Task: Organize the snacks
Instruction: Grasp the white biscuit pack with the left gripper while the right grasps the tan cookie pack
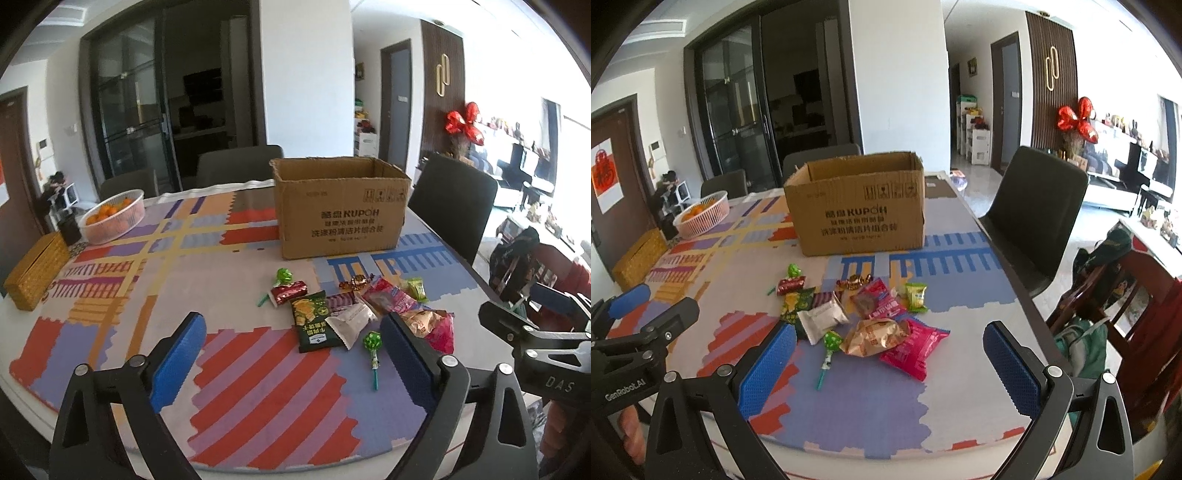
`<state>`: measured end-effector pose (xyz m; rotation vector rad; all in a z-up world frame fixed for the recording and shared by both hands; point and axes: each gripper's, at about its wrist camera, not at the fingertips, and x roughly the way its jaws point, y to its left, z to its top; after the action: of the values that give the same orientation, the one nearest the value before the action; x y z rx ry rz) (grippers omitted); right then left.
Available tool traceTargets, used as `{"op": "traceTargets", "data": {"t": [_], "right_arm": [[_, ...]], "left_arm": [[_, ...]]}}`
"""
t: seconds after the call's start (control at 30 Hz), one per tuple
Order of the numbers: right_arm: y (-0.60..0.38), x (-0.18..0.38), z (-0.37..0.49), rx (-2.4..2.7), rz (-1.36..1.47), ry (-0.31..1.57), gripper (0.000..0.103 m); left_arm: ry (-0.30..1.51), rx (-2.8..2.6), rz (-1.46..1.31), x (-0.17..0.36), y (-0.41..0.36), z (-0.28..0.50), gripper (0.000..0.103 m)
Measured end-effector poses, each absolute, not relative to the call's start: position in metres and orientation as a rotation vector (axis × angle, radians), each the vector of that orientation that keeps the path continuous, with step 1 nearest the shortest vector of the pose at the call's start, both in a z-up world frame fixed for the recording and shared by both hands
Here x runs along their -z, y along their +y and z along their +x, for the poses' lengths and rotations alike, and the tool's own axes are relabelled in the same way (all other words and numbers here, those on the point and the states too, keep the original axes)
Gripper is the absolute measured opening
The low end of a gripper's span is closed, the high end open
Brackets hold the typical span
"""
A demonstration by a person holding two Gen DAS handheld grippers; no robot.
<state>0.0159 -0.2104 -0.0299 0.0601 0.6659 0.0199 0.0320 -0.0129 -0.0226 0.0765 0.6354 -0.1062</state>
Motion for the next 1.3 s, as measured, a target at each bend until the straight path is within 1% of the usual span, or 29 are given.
{"op": "traceTargets", "data": {"t": [0.1,0.3,0.57,0.83,0.97,1.13,1.3], "right_arm": [[-0.212,0.038,0.026,-0.021,0.064,0.687,0.102],[-0.216,0.060,0.051,-0.030,0.080,0.756,0.095],[-0.214,0.087,0.077,-0.051,0.084,0.825,0.086],[-0.206,0.108,0.097,-0.073,0.072,0.877,0.079],[-0.204,0.115,0.104,-0.078,0.069,0.902,0.077],[-0.203,0.123,0.112,-0.088,0.078,0.930,0.071],[-0.201,0.124,0.117,-0.092,0.059,0.919,0.069]], "left_arm": [[0.643,0.139,0.116,0.029,-0.019,0.044,0.087],[0.673,0.227,0.172,0.047,-0.031,0.068,0.078],[0.696,0.329,0.274,0.074,-0.043,0.093,0.072],[0.733,0.431,0.324,0.098,-0.051,0.119,0.060],[0.765,0.480,0.318,0.109,-0.057,0.129,0.058],[0.804,0.515,0.311,0.120,-0.064,0.142,0.056],[0.833,0.535,0.320,0.131,-0.073,0.152,0.052]]}}
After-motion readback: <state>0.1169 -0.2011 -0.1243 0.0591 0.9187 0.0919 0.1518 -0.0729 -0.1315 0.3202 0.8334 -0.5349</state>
